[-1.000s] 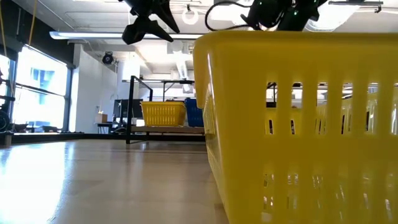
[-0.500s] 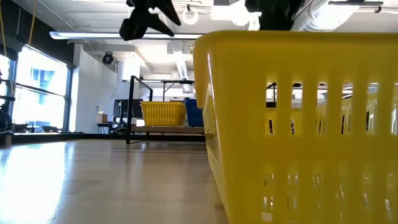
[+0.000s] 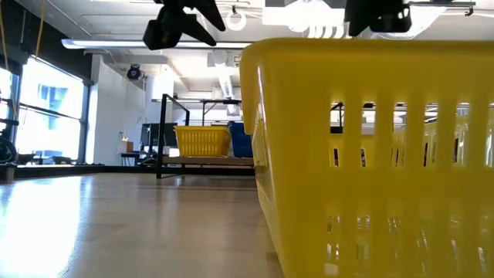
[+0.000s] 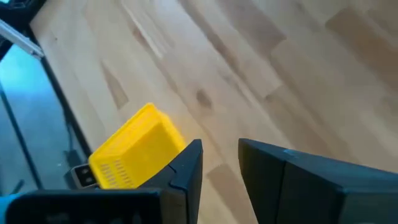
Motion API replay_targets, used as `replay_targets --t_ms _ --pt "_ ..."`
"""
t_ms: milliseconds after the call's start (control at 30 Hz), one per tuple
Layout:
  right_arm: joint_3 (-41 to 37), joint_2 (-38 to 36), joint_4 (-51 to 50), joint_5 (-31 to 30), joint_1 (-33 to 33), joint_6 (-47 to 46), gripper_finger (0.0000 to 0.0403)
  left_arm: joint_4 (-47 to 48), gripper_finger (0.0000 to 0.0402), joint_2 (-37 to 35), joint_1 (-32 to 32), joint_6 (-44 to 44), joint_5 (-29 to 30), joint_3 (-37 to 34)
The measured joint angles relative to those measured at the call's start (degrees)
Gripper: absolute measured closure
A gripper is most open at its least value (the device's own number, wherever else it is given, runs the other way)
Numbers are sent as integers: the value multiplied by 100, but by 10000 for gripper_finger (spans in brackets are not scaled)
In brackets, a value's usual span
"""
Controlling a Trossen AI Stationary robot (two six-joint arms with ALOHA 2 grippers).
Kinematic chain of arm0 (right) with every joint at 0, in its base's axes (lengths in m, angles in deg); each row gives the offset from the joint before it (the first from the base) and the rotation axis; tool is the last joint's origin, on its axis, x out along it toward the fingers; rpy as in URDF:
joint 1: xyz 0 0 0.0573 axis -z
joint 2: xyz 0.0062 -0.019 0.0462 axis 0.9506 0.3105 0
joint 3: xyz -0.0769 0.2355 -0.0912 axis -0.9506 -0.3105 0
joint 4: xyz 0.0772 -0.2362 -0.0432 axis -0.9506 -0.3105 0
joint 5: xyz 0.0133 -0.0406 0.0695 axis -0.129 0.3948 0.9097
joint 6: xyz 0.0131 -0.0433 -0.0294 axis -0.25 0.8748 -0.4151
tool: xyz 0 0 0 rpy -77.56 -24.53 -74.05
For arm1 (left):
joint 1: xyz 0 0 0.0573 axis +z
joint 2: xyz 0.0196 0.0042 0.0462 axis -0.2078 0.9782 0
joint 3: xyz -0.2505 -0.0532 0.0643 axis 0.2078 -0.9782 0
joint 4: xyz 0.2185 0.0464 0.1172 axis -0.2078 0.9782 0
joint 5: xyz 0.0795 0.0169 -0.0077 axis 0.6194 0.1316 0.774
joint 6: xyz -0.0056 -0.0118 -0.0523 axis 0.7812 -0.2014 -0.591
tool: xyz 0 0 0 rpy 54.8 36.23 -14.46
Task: Stack baskets on shelf by color
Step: Stack the yellow basket on the yellow baskets on the shelf
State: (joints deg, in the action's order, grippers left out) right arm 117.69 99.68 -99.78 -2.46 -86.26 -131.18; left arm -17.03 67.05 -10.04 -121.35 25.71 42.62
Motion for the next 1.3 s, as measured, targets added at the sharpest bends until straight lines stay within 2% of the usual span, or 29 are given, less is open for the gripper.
replay_targets --t_ms 133,300,433,567,767,1133,1300 --pt "-4 56 -12 -186 -402 -586 316 5 289 1 -63 -363 241 0" --pt "-4 232 -32 -382 -741 -920 314 64 289 1 -63 -600 242 2" --pt "-4 440 -47 -420 -912 -1213 298 248 289 1 -103 -833 247 2" --pt "-4 697 -38 -235 -1034 -1679 272 402 289 1 -203 -845 246 2" --pt "-9 1124 130 367 -1208 -2405 246 700 289 1 -325 -792 402 2" --pt "-9 1940 1099 555 -1395 -3061 247 820 289 1 -579 -398 543 2" --pt "-9 2323 1093 643 -1395 -3133 247 817 289 1 -727 -145 541 4"
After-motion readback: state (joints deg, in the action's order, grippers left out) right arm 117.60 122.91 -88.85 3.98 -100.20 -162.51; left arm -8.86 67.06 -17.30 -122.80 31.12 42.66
